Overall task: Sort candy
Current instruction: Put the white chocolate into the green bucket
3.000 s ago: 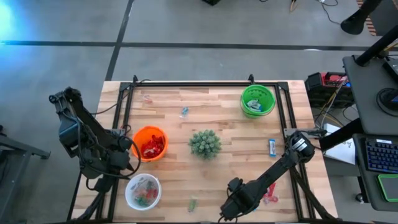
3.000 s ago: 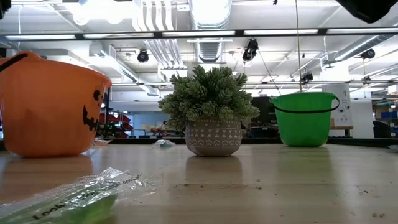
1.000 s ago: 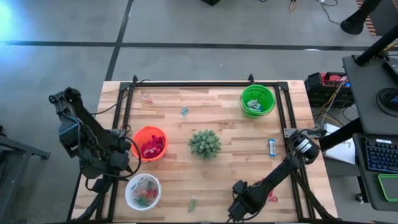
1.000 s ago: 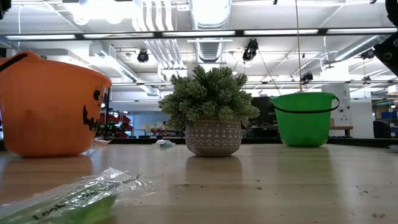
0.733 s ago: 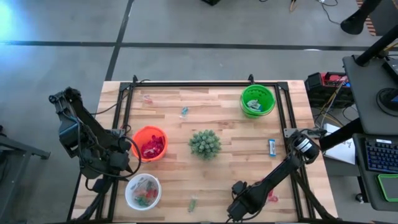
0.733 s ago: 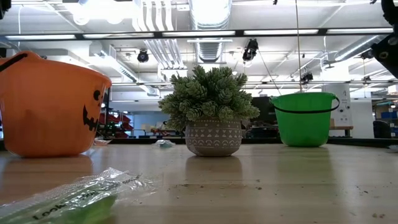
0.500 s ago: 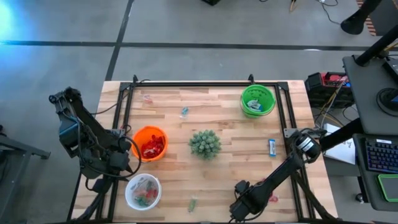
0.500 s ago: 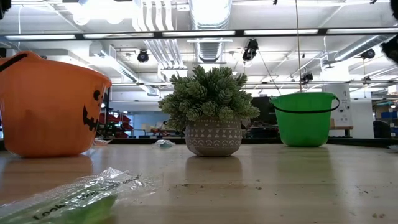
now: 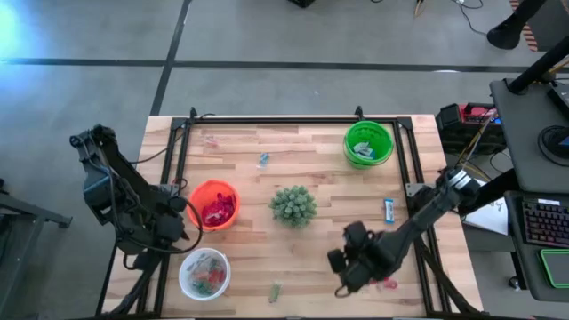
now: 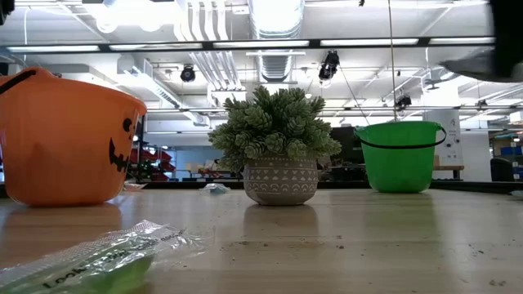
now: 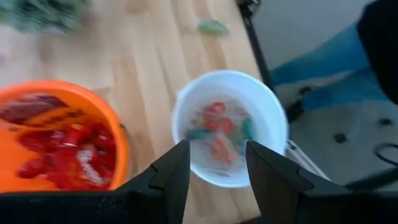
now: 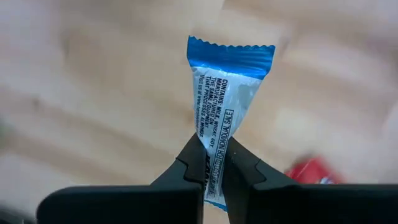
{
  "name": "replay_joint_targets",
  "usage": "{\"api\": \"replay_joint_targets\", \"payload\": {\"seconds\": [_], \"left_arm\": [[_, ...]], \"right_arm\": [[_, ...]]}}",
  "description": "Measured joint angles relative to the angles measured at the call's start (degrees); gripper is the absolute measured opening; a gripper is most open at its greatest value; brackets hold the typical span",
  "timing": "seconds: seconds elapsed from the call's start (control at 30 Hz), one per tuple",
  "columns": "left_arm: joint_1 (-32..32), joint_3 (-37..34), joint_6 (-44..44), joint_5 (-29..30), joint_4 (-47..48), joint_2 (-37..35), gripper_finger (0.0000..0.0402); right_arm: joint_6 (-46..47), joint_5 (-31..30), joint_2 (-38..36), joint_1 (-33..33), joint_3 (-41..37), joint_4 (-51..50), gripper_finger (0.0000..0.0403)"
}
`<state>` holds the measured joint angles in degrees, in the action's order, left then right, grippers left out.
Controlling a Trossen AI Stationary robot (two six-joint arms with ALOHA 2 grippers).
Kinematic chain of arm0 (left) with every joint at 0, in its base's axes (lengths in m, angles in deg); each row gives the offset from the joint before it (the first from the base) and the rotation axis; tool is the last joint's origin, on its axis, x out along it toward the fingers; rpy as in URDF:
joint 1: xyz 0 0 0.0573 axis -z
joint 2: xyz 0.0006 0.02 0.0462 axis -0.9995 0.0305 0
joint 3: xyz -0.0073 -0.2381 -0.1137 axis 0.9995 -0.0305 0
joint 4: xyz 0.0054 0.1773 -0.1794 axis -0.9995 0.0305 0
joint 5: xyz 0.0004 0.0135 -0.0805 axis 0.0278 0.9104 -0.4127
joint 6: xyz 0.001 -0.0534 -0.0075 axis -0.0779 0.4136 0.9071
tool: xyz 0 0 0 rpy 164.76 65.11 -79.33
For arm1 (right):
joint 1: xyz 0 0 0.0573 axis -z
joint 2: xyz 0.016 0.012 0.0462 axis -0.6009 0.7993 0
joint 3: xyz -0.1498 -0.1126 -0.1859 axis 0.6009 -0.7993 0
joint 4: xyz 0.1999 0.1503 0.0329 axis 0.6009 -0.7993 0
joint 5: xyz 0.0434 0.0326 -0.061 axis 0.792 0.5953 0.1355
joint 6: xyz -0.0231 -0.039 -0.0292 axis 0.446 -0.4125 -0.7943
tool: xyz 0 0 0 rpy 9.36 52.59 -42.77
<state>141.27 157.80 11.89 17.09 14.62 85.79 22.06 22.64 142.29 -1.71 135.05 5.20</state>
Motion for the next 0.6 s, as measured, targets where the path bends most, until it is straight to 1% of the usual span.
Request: {"api": "replay_joint_targets", "payload": {"seconds": [0.13, 0.23, 0.37, 0.5, 0.6], "left_arm": [[-0.1, 1.2, -0.4, 5.0, 2.0, -0.3, 0.0139], [-0.9, 2.7, -0.4, 7.2, 3.4, -0.4, 0.0139], [-2.4, 5.3, -0.3, 11.5, 4.8, -0.5, 0.0139], [-3.9, 8.4, -0.3, 16.4, 8.2, -0.7, 0.0139], [-5.3, 10.6, -0.2, 21.3, 11.3, -0.9, 0.0139]], "right_arm": [[-5.2, -2.7, -3.5, 4.1, 0.0, -4.8, 0.0018], [-10.0, -3.6, -5.7, 7.7, 0.0, -7.9, 0.0018], [-16.0, -8.2, -9.0, 12.5, 0.0, -10.9, 0.0018], [-23.7, -10.9, -12.7, 18.6, 0.0, -13.8, 0.0018], [-29.4, -13.9, -15.7, 23.8, 0.0, -15.7, 0.0018]]}}
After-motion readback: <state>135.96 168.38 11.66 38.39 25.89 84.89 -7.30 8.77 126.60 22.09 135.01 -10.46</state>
